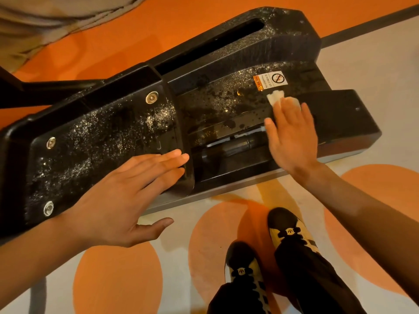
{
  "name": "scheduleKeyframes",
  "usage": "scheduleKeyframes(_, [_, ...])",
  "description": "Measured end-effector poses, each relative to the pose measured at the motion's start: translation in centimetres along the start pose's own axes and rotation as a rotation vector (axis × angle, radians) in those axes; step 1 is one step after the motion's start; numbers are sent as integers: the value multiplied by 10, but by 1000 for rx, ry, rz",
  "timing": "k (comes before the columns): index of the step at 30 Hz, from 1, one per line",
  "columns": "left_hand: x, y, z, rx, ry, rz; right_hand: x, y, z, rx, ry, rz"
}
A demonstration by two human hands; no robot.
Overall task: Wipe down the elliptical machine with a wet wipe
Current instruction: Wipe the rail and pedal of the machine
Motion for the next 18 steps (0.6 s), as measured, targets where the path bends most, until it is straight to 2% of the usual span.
scheduleKeyframes(2, [0,0,0,7,-4,5,17,1,-10,152,90,58])
scheduleKeyframes(4, [0,1,0,12,-9,5,40,5,-19,220,100,127])
scheduleKeyframes(9, [-1,-1,1,33,-17,4,100,20,-44,314,-4,277])
scheduleKeyframes(11, [-1,-1,2,36,-13,9,120,27,-59,355,-57,389])
scheduleKeyframes(15, [-2,-2,3,30,-1,10,148,38,-81,418,63,607])
scheduleKeyframes(18, [-1,-2,1,36,10,8,138,34,-68,446,108,622])
Point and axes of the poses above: each hand's wrist, its own y-axis away from the middle knuckle, its own z-axis out of the back of the hand, x = y × z, the point moved 1 cm from there along -y, towards the middle knuckle, and after that the axes turned 12 degrees about -x, right-handed, at the moved point
